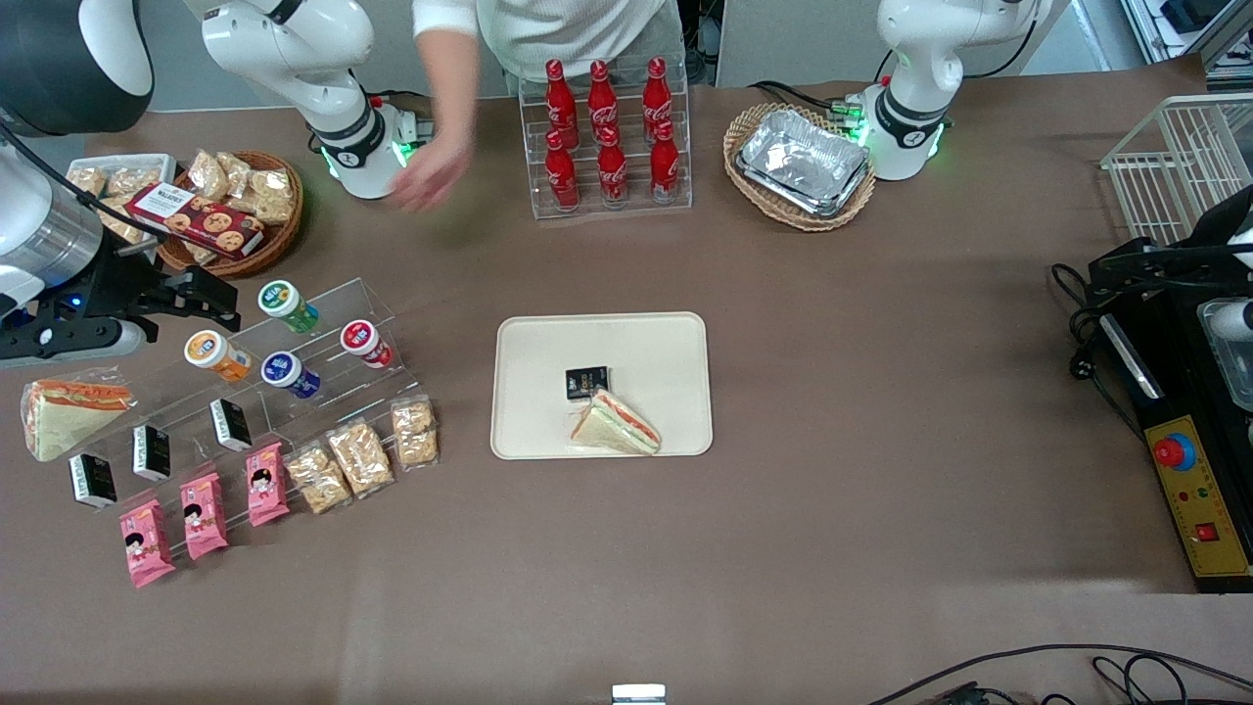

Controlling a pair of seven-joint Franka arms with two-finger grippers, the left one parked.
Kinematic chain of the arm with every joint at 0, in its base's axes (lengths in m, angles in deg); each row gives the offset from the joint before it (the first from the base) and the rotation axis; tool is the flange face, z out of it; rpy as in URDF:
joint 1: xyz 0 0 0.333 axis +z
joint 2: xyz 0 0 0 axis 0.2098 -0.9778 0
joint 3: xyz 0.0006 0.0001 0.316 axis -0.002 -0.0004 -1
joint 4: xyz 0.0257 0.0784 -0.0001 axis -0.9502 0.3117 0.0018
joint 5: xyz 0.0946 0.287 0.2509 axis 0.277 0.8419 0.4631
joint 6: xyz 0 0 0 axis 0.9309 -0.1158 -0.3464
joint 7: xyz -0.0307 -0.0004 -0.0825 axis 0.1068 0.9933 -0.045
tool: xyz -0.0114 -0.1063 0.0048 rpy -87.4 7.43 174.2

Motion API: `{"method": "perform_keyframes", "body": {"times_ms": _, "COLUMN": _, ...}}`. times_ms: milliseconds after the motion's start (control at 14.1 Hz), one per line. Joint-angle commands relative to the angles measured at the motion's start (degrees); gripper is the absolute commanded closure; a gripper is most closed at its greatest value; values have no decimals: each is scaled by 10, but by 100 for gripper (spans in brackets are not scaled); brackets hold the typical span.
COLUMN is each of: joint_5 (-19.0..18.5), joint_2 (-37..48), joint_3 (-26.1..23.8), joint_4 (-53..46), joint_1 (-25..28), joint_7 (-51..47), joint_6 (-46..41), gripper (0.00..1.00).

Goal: Place green gum on tray
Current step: 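Move the right gripper over the green gum bottle on the acrylic stand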

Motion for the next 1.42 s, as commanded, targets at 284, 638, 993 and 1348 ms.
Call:
{"method": "perform_keyframes", "body": {"times_ms": 284, "joint_5": 12, "joint_2": 3, "joint_3": 7, "joint_4": -6, "joint_1": -7, "joint_7": 99, "joint_6": -20, "gripper": 0}}
{"method": "perform_keyframes", "body": {"times_ms": 638, "joint_5": 12, "joint_2": 67, "joint_3": 8, "joint_4": 64, "joint_1": -11, "joint_7": 127, "joint_6": -19, "gripper": 0}}
{"method": "perform_keyframes", "body": {"times_ms": 993, "joint_5": 12, "joint_2": 178, "joint_3": 31, "joint_4": 195, "joint_1": -11, "joint_7": 191, "joint_6": 19, "gripper": 0}}
{"method": "perform_keyframes", "body": {"times_ms": 1348, "joint_5": 12, "joint_2": 246, "joint_3": 42, "joint_4": 311, "joint_1": -11, "joint_7": 205, "joint_6": 73, "gripper": 0}}
